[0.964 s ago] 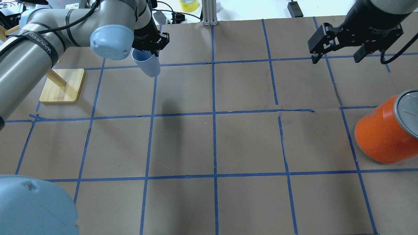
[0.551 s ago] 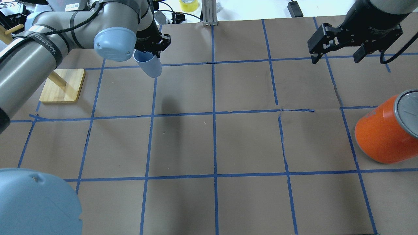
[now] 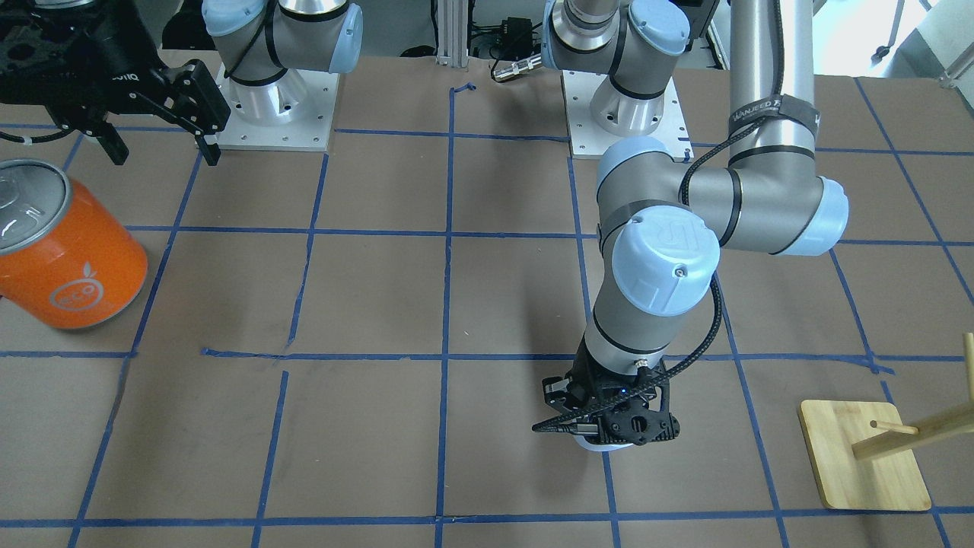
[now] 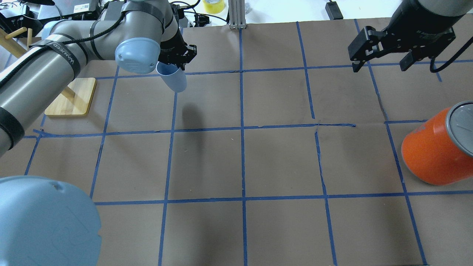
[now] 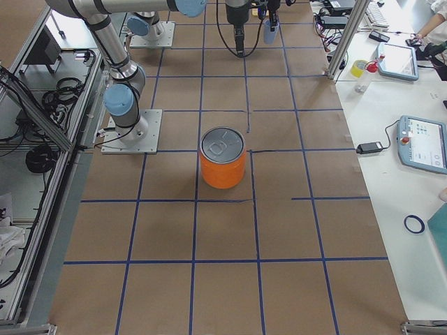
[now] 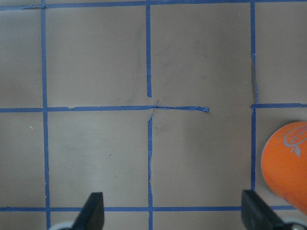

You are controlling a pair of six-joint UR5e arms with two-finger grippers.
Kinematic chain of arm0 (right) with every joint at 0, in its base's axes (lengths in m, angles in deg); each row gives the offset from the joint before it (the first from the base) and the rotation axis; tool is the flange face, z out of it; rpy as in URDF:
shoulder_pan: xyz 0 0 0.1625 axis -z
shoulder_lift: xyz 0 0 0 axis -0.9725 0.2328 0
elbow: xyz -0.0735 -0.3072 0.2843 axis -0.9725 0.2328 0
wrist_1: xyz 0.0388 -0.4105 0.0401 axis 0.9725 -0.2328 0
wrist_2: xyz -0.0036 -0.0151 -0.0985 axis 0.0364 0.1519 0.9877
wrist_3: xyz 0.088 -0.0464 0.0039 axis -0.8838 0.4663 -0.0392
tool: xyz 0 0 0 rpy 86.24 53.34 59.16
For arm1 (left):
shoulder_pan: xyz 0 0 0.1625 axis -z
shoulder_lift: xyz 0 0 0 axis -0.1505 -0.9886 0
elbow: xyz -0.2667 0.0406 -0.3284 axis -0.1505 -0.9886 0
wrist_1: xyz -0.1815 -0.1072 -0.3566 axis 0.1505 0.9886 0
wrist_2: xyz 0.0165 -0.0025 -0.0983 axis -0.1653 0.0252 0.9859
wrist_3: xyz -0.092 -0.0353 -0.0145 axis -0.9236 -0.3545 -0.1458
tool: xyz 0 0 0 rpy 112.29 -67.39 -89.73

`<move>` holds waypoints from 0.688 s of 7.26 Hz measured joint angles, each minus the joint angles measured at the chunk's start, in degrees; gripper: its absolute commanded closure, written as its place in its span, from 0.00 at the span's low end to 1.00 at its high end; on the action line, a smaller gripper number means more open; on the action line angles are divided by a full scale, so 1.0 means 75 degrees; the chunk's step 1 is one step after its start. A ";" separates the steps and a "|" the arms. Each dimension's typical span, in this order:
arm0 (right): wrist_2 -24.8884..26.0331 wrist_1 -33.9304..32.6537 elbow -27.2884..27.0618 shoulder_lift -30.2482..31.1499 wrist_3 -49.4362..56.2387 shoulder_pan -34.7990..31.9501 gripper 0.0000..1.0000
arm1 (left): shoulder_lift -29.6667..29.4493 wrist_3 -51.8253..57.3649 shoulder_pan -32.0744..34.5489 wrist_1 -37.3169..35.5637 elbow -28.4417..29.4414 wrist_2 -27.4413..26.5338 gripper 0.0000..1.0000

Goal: Flip cup
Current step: 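Lower the upright cup onto the table and open the left gripper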

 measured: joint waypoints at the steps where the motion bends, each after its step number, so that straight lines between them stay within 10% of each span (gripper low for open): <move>1: 0.0000 -0.0001 0.0000 0.0000 0.0000 0.0000 0.00 | -0.0074 -0.0092 0.0017 -0.0002 -0.0021 0.0081 1.00; 3: 0.0000 0.0001 0.0000 0.0000 0.0000 0.0000 0.00 | -0.0228 -0.0193 0.0112 -0.0071 -0.0163 0.0149 0.83; 5: 0.0000 0.0010 0.0000 0.0000 0.0000 0.0000 0.00 | -0.0361 -0.0201 0.0143 -0.0167 -0.0220 0.0156 0.25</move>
